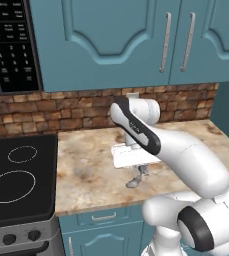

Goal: Take the fork and place it on the left side of the plate. Then take the spoon and place it on the right side of the plate. Make sure they're directly next to the plate.

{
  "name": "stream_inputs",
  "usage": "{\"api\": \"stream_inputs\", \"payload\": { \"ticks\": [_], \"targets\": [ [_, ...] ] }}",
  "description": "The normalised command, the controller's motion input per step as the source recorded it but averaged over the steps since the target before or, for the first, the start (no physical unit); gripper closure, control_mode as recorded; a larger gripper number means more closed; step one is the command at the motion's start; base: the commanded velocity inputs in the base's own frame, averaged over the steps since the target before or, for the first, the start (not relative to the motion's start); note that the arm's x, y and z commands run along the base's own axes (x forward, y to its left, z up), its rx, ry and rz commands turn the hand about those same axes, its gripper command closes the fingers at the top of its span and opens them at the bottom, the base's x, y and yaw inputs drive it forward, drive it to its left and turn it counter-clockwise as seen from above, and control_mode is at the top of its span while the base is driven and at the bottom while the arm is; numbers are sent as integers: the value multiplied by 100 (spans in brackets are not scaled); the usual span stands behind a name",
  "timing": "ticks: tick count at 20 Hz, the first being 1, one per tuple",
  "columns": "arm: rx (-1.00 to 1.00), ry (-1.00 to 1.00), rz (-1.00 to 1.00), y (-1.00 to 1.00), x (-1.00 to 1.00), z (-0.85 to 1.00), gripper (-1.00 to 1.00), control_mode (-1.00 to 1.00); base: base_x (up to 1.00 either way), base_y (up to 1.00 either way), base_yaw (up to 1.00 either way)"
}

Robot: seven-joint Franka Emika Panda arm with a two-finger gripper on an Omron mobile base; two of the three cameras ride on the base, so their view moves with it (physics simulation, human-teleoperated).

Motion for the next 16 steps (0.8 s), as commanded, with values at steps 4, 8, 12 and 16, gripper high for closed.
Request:
{"api": "stream_inputs", "payload": {
  "ticks": [4,8,12,16],
  "targets": [
    [0,11,0,0,-43,5,100,-100,0,0,0],
    [0,3,0,0,-5,0,100,-100,0,0,0],
    [0,0,0,0,0,0,100,-100,0,0,0],
    [0,0,0,0,0,0,100,-100,0,0,0]
  ]
}}
